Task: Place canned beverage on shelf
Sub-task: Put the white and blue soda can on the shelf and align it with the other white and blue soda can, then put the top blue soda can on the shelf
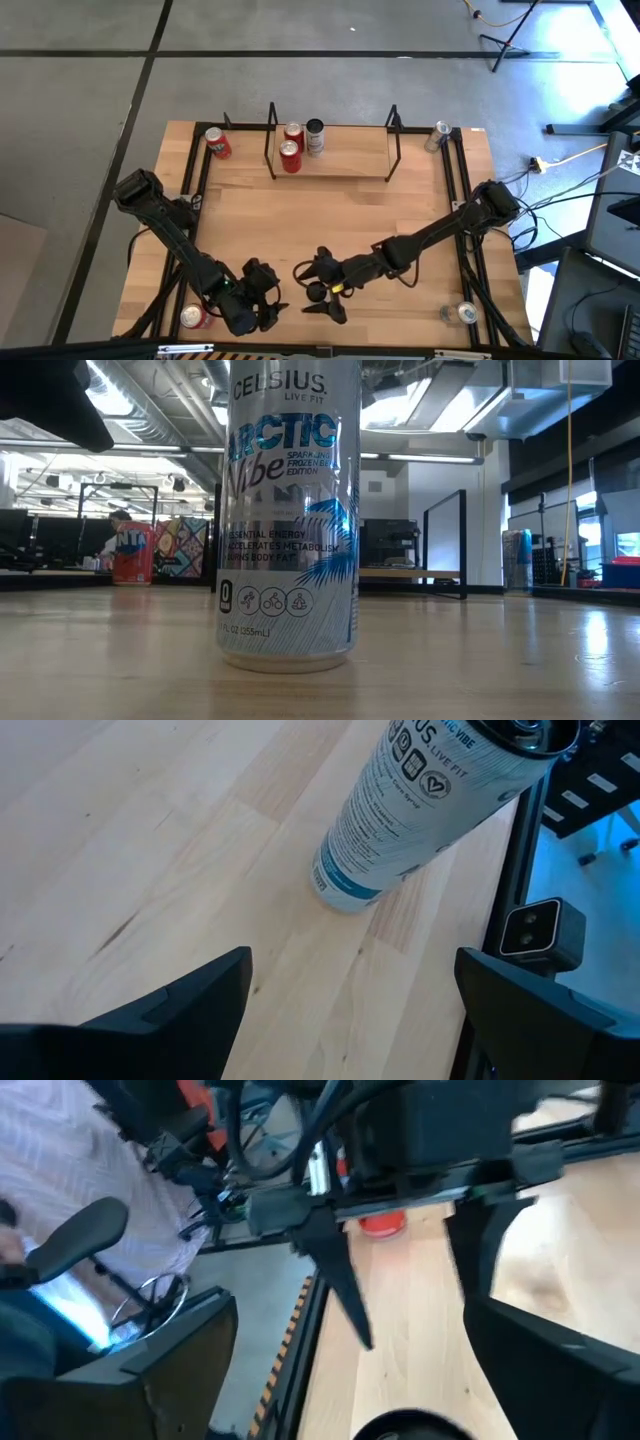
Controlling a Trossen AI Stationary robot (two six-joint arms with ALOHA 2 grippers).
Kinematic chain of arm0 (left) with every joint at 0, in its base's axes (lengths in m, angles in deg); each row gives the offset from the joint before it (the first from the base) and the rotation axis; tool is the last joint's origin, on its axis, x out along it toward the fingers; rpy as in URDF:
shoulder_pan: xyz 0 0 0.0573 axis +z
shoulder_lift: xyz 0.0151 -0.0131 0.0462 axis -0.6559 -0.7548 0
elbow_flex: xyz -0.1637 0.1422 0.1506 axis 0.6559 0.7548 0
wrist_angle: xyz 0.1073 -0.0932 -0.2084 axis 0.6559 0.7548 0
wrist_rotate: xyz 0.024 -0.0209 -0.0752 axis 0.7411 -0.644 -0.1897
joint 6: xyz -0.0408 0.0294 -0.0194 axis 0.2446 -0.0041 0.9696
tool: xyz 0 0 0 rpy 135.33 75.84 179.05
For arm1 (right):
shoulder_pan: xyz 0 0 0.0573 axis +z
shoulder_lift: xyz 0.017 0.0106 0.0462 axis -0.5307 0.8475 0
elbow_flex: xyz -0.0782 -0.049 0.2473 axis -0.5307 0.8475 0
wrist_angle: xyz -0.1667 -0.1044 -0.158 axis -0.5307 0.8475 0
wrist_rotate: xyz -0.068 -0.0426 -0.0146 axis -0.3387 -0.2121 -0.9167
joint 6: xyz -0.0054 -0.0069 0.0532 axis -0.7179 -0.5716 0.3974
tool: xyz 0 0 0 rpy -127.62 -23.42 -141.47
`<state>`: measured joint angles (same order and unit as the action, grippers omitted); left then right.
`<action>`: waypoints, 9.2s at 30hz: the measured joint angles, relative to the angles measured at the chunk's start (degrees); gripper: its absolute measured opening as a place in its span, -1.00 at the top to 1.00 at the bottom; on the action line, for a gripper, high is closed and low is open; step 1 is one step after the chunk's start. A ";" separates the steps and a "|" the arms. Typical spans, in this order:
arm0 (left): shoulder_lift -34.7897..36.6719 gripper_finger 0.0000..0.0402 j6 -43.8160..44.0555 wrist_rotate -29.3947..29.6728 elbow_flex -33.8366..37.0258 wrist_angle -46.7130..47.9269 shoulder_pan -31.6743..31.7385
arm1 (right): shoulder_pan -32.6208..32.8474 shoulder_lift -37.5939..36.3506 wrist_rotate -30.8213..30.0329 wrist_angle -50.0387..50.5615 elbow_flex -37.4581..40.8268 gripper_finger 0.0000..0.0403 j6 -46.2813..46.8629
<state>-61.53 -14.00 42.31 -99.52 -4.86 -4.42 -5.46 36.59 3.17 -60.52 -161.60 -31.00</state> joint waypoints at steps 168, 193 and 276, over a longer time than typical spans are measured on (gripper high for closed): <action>48.81 -0.72 -39.06 1.20 0.02 29.30 23.55 | -48.06 1.34 5.98 69.02 -36.04 -0.82 -30.01; 39.93 -0.72 -44.82 4.29 -0.02 26.26 53.59 | -78.93 -19.47 -9.79 87.74 -22.62 -0.82 -20.05; 31.04 -0.72 -80.98 -32.78 0.02 16.10 87.03 | -85.85 0.11 -3.09 94.67 -18.07 -0.47 -12.67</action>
<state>-30.49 -94.98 9.54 -99.50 11.24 82.62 -91.32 36.70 0.08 34.15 -179.66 -43.67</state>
